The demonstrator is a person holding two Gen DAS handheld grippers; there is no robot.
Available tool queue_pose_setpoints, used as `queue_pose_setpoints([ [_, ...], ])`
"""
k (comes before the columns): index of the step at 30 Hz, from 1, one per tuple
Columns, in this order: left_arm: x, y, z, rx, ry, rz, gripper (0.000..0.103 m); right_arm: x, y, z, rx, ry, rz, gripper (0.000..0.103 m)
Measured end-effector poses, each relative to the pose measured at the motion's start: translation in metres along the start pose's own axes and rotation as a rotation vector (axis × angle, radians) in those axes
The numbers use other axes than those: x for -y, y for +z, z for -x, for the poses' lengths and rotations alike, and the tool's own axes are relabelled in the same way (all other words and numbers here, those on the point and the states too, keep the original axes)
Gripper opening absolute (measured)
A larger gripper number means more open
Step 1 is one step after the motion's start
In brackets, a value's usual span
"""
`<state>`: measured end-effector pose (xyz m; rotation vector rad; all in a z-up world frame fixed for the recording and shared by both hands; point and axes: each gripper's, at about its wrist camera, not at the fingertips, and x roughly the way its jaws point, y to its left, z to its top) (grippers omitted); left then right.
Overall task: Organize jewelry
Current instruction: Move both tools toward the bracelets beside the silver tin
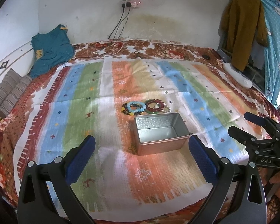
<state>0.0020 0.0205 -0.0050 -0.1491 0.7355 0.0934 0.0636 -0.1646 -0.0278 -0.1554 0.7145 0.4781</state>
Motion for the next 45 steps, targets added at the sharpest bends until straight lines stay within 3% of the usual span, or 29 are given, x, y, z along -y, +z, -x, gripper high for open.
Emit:
queue_pose_setpoints([
  [21, -0.005, 0.004, -0.001, -0.002, -0.024, 0.014, 0.097, 0.002, -0.004, -0.002, -0.011, -0.003, 0.003, 0.099],
  [33, -0.009, 0.006, -0.01, -0.032, 0.036, 0.04, 0.097, 0.001, -0.004, -0.006, -0.017, -0.003, 0.001, 0.099],
  [45, -0.012, 0.017, -0.028, -0.077, 0.03, 0.043, 0.097, 0.003, -0.004, -0.01, -0.042, -0.023, 0.015, 0.099],
])
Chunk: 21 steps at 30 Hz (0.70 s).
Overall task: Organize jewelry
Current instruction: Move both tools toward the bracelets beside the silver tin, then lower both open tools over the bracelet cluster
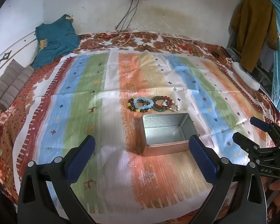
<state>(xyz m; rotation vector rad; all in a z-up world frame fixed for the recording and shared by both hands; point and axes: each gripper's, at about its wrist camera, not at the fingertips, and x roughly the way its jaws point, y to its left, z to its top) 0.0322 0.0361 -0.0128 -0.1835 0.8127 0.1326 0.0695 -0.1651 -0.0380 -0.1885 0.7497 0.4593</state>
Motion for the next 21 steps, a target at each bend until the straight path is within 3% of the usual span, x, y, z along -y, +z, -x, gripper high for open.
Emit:
queue_pose_setpoints([
  [21, -0.003, 0.045, -0.052, -0.078, 0.068, 0.0, 0.097, 0.004, 0.065, -0.049, -0.112, 0.009, -0.011, 0.099],
])
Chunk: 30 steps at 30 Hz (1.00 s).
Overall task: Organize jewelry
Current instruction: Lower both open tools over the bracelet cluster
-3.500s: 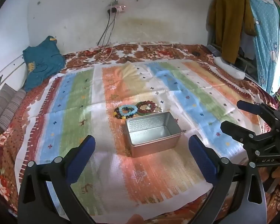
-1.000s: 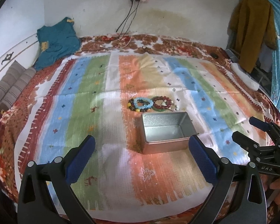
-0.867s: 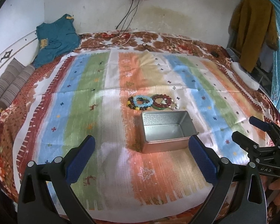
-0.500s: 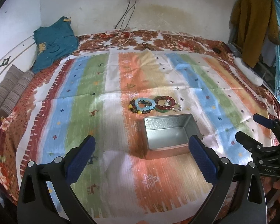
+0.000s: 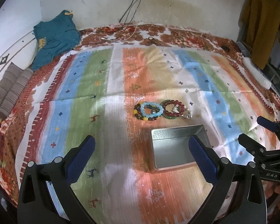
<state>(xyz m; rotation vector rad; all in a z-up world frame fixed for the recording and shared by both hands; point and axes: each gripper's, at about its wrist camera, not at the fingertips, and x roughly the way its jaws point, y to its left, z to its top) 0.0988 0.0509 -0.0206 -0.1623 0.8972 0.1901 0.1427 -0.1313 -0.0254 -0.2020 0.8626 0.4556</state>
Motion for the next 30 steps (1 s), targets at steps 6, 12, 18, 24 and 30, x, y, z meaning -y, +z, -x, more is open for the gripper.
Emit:
queue_pose_setpoints([
  [6, -0.003, 0.014, -0.023, -0.048, 0.036, 0.014, 0.097, 0.004, 0.012, -0.015, -0.028, 0.003, -0.012, 0.099],
  [12, -0.004, 0.024, -0.038, -0.065, 0.063, 0.023, 0.097, 0.004, 0.023, -0.033, -0.06, -0.001, -0.005, 0.099],
  [18, -0.003, 0.034, -0.056, -0.09, 0.082, 0.011, 0.097, 0.003, 0.029, -0.049, -0.086, 0.002, -0.007, 0.099],
  [24, -0.003, 0.042, -0.068, -0.107, 0.09, 0.013, 0.097, 0.0, 0.037, -0.063, -0.107, 0.002, 0.004, 0.099],
  [30, 0.0, 0.049, -0.09, -0.15, 0.082, 0.001, 0.097, -0.002, 0.04, -0.081, -0.132, -0.005, 0.017, 0.099],
])
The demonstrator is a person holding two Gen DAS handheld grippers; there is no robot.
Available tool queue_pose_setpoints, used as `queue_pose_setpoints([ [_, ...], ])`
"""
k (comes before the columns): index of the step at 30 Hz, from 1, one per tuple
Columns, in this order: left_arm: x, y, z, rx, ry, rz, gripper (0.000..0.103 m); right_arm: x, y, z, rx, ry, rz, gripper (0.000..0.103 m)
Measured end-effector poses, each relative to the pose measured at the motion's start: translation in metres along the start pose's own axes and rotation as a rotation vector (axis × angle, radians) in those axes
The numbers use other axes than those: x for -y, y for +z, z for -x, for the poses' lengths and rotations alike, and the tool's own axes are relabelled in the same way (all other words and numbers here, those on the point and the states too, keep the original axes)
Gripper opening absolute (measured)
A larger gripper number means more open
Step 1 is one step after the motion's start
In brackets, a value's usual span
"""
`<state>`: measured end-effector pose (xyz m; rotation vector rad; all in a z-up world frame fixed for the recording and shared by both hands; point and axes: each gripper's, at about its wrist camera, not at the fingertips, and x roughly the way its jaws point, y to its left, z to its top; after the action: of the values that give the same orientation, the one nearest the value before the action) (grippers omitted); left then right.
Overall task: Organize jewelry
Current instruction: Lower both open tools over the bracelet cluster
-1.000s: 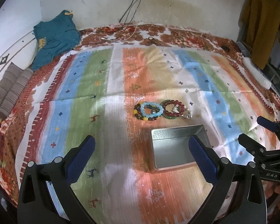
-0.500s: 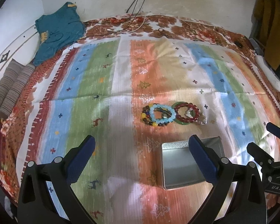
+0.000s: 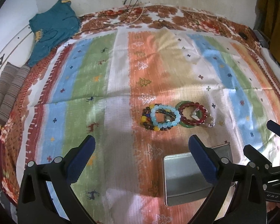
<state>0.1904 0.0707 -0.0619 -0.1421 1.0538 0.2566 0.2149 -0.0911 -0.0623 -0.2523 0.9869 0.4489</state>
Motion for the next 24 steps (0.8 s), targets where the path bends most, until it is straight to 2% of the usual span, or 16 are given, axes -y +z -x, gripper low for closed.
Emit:
queue_pose_setpoints([
  [24, 0.003, 0.034, -0.072, -0.114, -0.002, -0.005, 0.097, 0.009, 0.021, -0.062, -0.093, 0.026, -0.033, 0.099],
])
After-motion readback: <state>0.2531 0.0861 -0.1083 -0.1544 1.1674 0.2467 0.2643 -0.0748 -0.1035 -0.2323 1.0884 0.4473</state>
